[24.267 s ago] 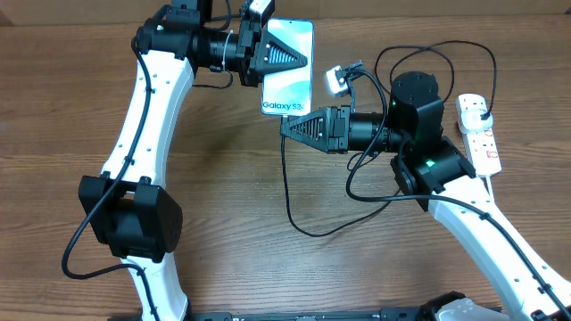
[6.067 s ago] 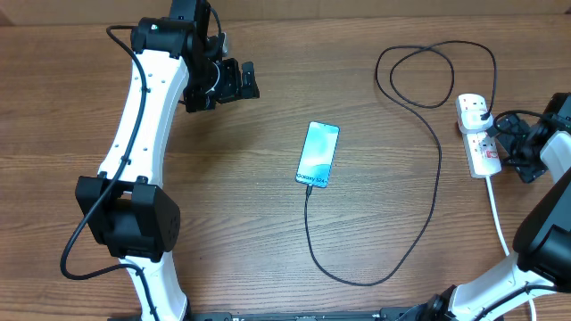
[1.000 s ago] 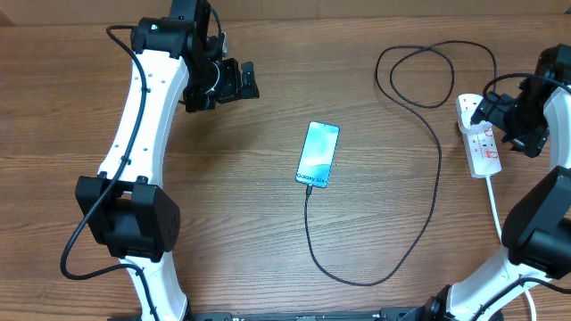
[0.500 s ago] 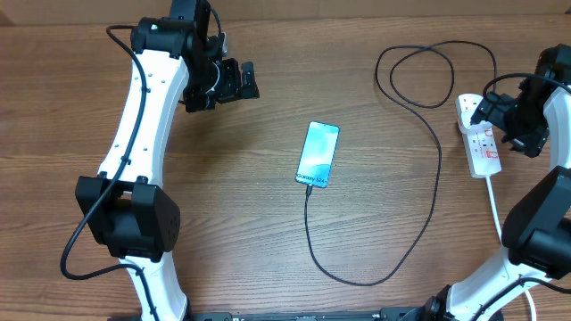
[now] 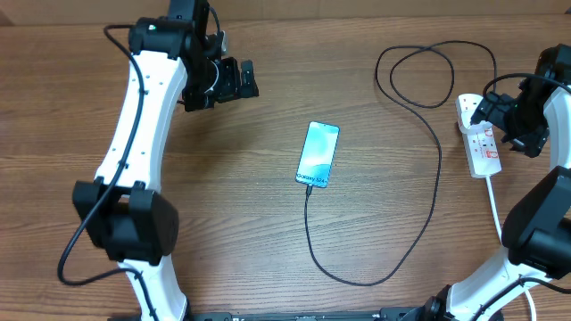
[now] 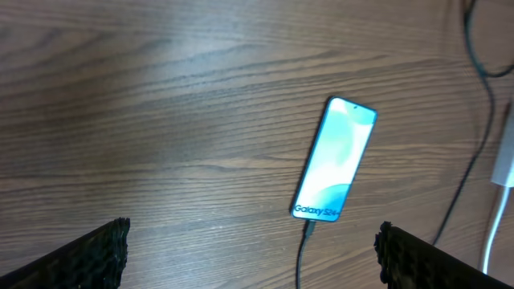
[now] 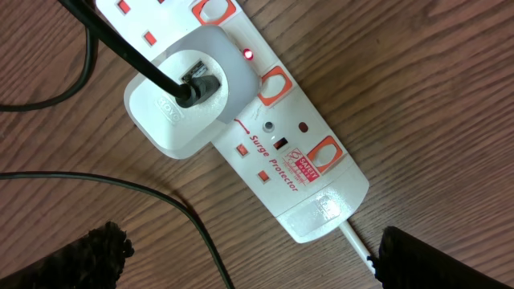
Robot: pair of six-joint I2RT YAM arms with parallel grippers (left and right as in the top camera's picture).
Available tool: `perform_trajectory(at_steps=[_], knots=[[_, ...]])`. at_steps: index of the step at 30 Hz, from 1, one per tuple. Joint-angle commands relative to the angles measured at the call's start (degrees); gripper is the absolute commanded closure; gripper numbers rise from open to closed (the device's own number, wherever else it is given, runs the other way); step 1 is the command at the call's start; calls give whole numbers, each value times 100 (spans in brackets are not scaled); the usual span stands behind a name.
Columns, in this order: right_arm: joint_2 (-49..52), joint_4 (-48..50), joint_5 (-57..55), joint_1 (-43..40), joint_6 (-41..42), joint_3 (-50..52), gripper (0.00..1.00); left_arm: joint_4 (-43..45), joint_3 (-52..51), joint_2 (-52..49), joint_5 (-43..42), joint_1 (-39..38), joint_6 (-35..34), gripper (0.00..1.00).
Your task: Plug charger to phone and switch on socket
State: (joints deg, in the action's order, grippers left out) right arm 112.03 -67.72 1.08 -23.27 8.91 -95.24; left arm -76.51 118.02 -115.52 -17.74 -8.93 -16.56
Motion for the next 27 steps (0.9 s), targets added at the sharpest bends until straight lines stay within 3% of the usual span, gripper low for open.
perform_trajectory(at_steps=[1,7,11,27], knots=[[-98,13,-11,-20,-44,26,0,35,17,772,90,-2,-13,0],[-98,13,-11,-20,-44,26,0,247,-85,1263,789,-81,-13,0],[-98,13,-11,-20,-44,26,0,1091,-796,1587,916,-138,-15,0],[-98,13,-11,-20,-44,26,0,7224,-7361,3947,673,-188,-31,0]])
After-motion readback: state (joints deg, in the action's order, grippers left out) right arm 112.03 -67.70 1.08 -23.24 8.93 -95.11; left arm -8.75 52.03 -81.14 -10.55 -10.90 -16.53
